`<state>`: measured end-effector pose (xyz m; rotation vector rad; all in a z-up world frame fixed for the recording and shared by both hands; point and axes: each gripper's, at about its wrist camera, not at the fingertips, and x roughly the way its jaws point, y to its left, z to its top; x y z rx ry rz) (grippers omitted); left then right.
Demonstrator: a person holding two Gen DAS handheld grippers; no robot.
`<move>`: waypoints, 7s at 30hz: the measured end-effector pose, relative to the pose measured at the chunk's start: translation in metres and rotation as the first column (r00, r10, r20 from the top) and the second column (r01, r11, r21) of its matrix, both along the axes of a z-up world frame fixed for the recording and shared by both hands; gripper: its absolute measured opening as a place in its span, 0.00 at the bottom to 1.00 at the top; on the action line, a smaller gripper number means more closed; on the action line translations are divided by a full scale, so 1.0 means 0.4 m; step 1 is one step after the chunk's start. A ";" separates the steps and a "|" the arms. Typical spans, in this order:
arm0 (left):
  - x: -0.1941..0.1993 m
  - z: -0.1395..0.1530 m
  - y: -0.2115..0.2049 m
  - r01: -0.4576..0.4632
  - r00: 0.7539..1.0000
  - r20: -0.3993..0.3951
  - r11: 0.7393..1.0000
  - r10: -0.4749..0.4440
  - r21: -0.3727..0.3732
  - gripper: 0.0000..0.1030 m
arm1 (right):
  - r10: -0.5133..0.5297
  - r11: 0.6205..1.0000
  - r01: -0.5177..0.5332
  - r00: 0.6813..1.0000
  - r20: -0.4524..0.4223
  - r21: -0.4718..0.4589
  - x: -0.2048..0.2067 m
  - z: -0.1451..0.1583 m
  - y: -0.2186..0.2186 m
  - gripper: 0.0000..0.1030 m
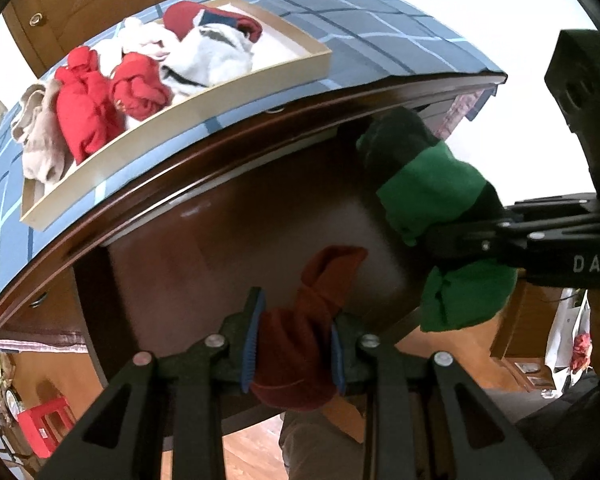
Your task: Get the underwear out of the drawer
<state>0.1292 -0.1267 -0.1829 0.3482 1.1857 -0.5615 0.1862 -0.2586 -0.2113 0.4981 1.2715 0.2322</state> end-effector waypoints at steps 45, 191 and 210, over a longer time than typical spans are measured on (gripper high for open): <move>0.321 0.271 0.051 -0.188 0.950 0.200 0.949 0.241 -0.252 0.27 | -0.137 0.991 0.135 0.963 0.232 0.022 0.243 0.257 -0.037 0.23; 0.309 0.219 0.122 -0.464 0.852 0.226 0.881 0.473 -0.093 0.92 | -0.121 0.982 0.156 0.954 0.275 -0.110 0.246 0.207 0.058 0.44; 0.116 0.258 0.161 -0.422 0.857 0.264 0.896 0.443 -0.135 0.92 | -0.134 0.979 0.172 0.946 0.296 -0.107 0.066 0.235 0.073 0.44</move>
